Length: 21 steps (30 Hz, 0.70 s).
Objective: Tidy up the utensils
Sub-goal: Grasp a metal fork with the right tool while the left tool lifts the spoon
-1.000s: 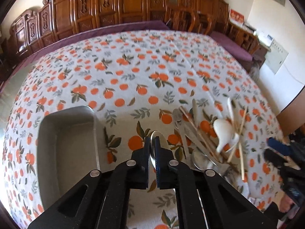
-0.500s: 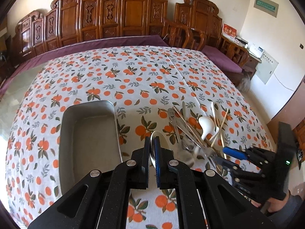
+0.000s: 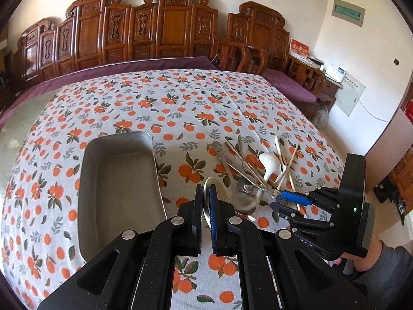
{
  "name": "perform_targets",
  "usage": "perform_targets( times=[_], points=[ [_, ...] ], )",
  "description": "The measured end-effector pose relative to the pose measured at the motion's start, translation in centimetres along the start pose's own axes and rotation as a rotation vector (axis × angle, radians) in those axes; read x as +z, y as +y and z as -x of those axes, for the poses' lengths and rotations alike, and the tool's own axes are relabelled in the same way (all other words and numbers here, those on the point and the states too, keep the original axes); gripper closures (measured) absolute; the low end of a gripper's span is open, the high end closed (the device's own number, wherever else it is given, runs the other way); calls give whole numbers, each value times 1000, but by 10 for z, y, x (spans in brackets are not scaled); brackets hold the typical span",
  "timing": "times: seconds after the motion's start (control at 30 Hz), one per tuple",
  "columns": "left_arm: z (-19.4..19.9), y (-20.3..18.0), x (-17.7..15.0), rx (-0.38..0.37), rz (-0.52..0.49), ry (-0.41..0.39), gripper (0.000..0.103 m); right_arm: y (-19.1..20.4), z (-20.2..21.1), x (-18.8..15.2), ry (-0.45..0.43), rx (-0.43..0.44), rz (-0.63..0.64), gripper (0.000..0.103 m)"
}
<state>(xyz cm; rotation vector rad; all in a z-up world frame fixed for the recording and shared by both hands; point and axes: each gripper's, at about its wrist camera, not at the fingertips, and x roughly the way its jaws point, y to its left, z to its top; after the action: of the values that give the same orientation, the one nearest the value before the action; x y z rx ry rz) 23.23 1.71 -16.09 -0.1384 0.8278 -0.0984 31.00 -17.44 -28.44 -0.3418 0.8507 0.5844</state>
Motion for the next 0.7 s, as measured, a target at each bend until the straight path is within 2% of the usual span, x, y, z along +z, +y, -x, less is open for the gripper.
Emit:
perform_targets(
  times=[0.03, 0.37, 0.7],
  points=[
    [-1, 1, -1, -6, 3, -1, 99, 0, 0, 1, 2, -8, 2, 84],
    [-3, 8, -7, -81, 20, -12, 99, 2, -7, 10, 37, -51, 47, 84],
    [7, 1, -9, -96, -10, -42, 99, 12, -16, 18, 76, -132, 131, 87]
  ],
)
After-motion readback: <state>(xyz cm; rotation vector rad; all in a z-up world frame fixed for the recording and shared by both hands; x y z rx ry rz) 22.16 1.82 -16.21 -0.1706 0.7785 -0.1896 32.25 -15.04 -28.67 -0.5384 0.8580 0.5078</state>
